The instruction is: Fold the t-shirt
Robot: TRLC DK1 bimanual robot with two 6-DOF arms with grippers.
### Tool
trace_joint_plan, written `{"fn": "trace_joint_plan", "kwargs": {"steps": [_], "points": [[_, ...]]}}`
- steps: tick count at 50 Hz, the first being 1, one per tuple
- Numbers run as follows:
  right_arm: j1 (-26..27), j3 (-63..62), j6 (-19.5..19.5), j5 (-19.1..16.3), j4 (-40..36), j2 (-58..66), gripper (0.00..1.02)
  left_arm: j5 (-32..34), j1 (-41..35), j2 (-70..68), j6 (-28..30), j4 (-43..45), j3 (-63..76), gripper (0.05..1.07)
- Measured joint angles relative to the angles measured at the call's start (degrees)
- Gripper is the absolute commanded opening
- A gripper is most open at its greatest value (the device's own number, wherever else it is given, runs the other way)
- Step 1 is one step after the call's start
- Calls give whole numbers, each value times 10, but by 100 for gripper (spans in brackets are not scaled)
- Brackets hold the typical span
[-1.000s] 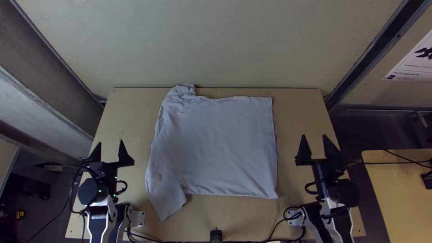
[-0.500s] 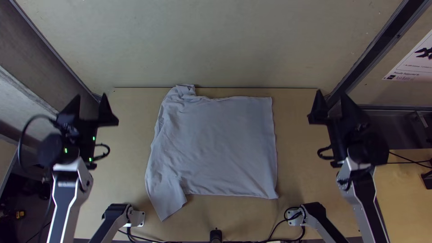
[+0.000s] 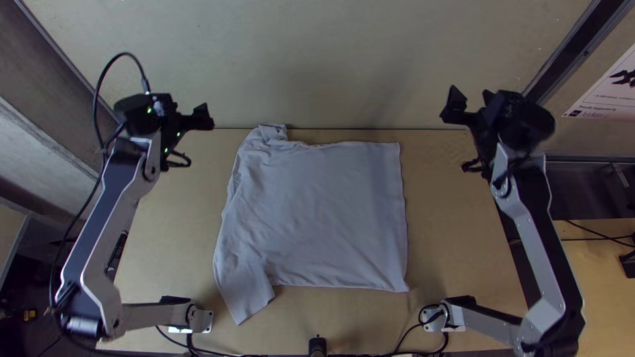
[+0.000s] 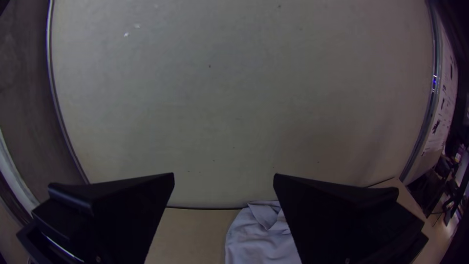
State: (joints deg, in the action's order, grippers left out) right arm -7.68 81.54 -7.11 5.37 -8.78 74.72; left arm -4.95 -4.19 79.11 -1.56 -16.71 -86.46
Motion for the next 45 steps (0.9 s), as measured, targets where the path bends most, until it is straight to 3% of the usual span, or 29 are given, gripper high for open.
{"fn": "trace_joint_plan", "kwargs": {"steps": [13,30,45], "points": [[0,27,-22,-23,-35,74,99,25,0,130,-19,-51,-109,102],[8,52,-108,-61,-118,174,99,48,6,368,-63,-224,-357,101],[12,124,-129,-65,-234,251,99,50,10,482,-66,-226,-419,96]]}}
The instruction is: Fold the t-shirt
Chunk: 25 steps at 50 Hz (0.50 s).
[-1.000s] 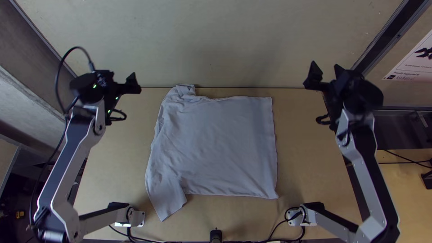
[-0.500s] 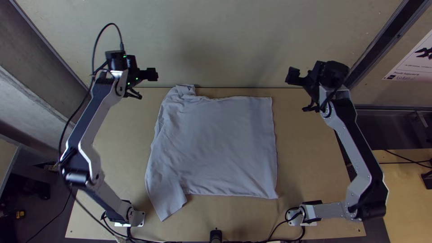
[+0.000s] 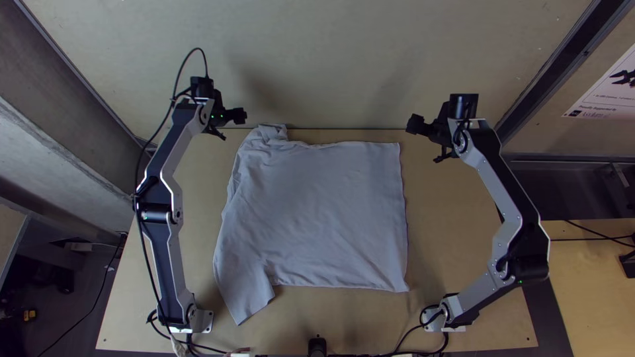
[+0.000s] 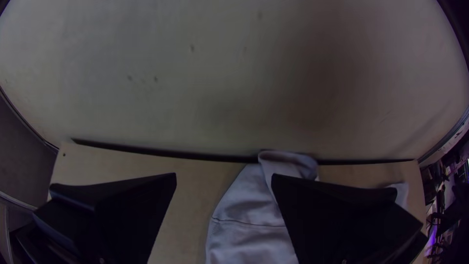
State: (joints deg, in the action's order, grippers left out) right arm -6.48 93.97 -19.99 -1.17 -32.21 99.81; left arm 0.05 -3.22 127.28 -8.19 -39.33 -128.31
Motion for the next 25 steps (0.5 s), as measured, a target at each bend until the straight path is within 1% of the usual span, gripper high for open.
{"fn": "trace_joint_plan", "kwargs": {"steps": [10,13,25], "points": [[7,22,0,0,-16,40,99,0,-9,59,0,39,-1,94],[8,22,0,0,-18,49,99,-1,-12,75,1,54,-1,90],[10,22,0,0,-18,64,99,-3,-27,125,7,95,-13,89]]}}
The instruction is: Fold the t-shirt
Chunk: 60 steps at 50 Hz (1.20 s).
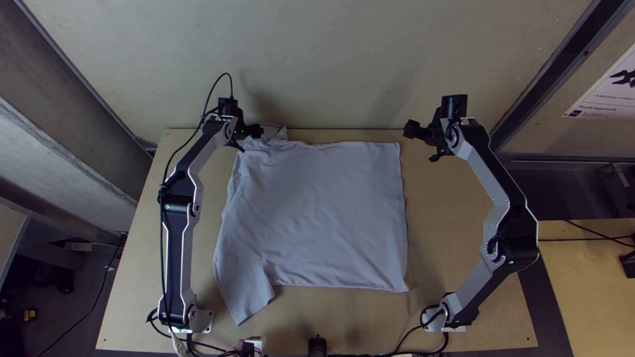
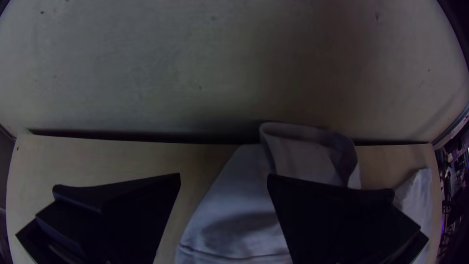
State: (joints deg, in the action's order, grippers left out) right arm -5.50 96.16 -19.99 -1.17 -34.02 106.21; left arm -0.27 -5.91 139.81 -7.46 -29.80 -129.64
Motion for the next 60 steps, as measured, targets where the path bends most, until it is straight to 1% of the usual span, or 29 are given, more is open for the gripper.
{"fn": "trace_joint_plan", "kwargs": {"steps": [7,8,11,13,15,18,28,35,38,47,49,52,59,60], "points": [[0,0,0,0,0,0,99,-6,-1,20,9,8,-7,89],[0,0,0,0,0,0,99,-9,-1,21,9,9,-9,85],[0,0,0,0,0,0,99,-13,-1,23,10,9,-12,69],[0,2,0,0,0,0,99,-14,-1,25,10,9,-13,56],[0,5,0,0,0,1,99,-15,0,25,10,9,-13,38],[1,13,0,0,0,4,99,-15,0,25,10,9,-13,8],[15,71,0,0,-11,47,98,-5,1,25,1,8,-13,8],[22,120,-1,0,-46,102,97,-2,1,25,-16,8,-13,8],[22,140,-2,0,-61,127,93,-1,1,25,-22,8,-13,8],[17,211,-4,0,-108,197,93,12,1,16,-38,2,-13,8],[15,228,-4,0,-115,212,92,12,1,11,-42,0,-13,8],[13,249,-6,0,-122,231,89,12,1,0,-46,-3,-13,8],[6,283,-15,0,-126,273,89,12,0,-27,-46,-3,-13,8],[6,287,-15,0,-127,278,87,12,0,-30,-46,-3,-13,8]]}}
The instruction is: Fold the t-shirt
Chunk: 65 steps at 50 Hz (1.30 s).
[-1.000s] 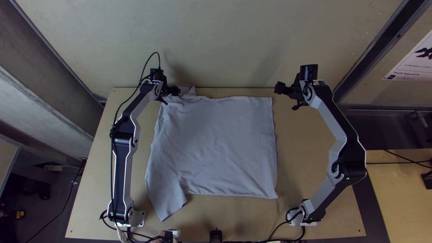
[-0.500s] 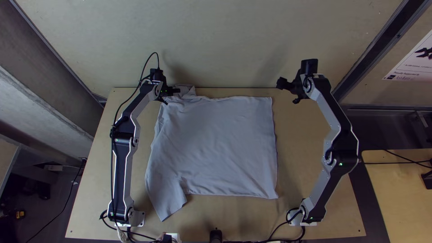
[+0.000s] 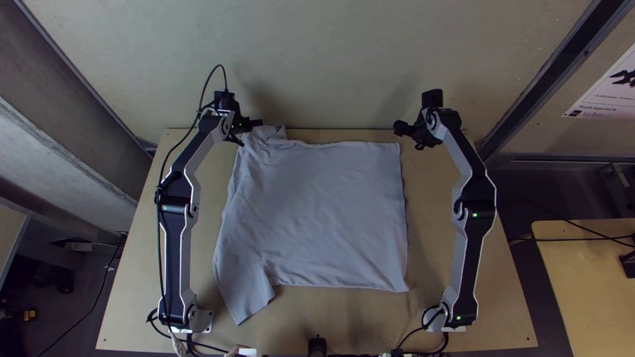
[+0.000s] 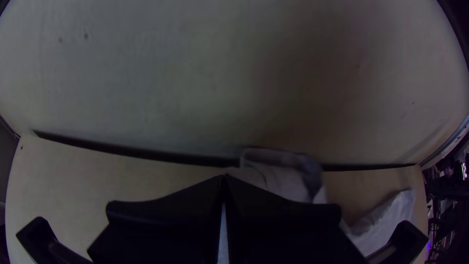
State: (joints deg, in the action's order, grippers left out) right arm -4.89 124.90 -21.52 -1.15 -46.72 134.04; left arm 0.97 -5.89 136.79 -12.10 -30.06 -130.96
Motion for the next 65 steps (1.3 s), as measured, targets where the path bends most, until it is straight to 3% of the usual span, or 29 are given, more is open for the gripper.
{"fn": "trace_joint_plan", "kwargs": {"steps": [12,18,23,29,35,40,65], "points": [[-14,44,-10,0,-5,57,83,1,0,-11,-3,-5,0,8],[-20,63,-10,1,-5,75,65,1,0,-11,-4,-7,1,8],[-25,66,-10,3,-2,82,63,1,0,-11,-4,-10,1,8],[-27,66,-10,5,-1,92,41,1,1,-11,-4,-12,1,8],[-27,74,-10,7,2,103,28,1,2,-11,-4,-15,1,8],[-26,76,-10,10,7,106,2,1,3,-11,-4,-16,2,8],[-16,76,-10,33,87,108,2,1,13,-22,-15,3,12,8]]}}
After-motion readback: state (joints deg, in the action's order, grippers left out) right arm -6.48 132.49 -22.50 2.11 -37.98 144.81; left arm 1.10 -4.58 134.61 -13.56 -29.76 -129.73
